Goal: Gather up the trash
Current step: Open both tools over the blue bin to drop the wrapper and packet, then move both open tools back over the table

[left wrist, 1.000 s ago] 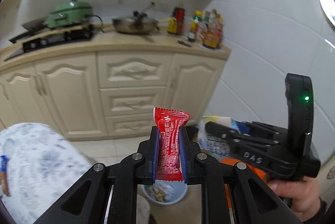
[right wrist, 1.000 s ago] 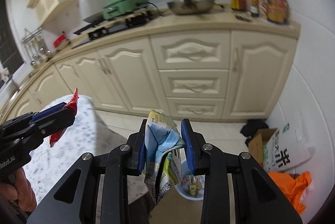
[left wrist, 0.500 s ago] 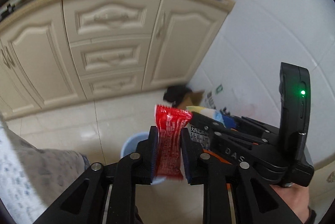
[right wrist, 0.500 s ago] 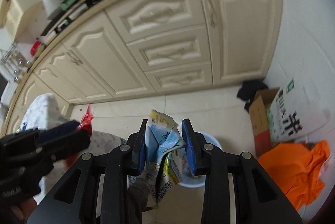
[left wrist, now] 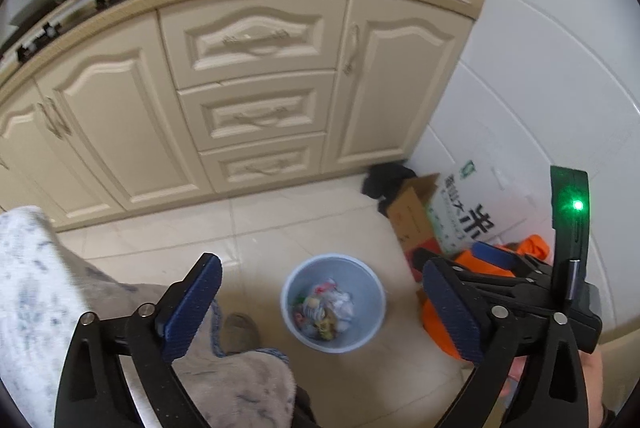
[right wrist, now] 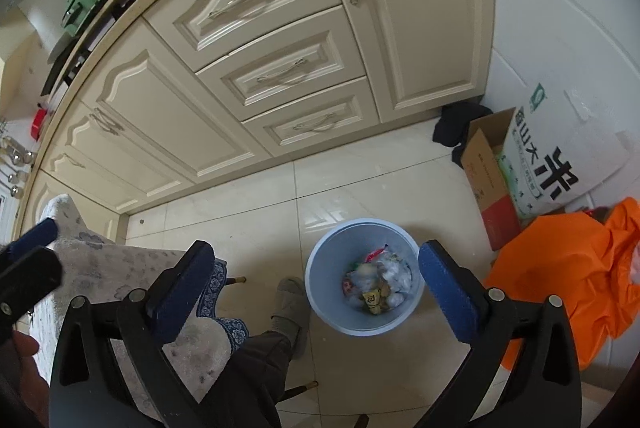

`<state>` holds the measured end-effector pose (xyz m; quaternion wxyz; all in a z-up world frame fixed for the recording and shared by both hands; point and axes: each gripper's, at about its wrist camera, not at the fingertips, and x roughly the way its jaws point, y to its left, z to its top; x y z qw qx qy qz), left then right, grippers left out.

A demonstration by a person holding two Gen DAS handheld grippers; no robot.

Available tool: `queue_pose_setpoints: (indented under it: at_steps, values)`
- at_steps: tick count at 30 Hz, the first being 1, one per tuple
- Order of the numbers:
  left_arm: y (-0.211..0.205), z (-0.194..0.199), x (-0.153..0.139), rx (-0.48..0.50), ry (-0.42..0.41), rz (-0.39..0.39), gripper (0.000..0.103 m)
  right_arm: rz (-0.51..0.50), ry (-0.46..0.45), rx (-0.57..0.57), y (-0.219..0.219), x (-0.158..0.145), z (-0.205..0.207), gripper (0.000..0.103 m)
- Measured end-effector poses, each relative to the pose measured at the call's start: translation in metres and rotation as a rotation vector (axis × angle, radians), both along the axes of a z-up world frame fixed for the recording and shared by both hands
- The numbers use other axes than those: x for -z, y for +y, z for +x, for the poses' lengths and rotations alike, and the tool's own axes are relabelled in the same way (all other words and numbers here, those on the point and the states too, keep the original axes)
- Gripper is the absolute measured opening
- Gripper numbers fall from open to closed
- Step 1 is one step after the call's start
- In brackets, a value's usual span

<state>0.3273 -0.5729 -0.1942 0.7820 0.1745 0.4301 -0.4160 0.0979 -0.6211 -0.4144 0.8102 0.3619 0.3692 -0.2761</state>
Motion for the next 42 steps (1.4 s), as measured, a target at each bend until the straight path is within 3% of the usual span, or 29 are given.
queue_pose_setpoints:
  at_steps: [5,10,21,29,42]
  values:
    - [0.019,-0.009,-0.018,-0.015,-0.043,-0.037,0.102,-0.029,0.002,0.004,0.012,-0.016,0.000,0.103]
    - [0.064,-0.030,-0.033,-0.043,-0.079,-0.086,0.102,-0.073,-0.014,-0.015,0.030,-0.042,0.004,0.103]
    - [0.245,-0.082,-0.094,-0.153,-0.160,-0.206,0.102,-0.215,-0.094,-0.093,0.092,-0.122,0.022,0.103]
    - [0.349,-0.106,-0.130,-0.277,-0.235,-0.286,0.102,-0.340,-0.177,-0.202,0.157,-0.187,0.046,0.103]
    - [0.492,-0.169,-0.156,-0.518,-0.382,-0.350,0.102,-0.471,-0.337,-0.418,0.274,-0.260,0.090,0.103]
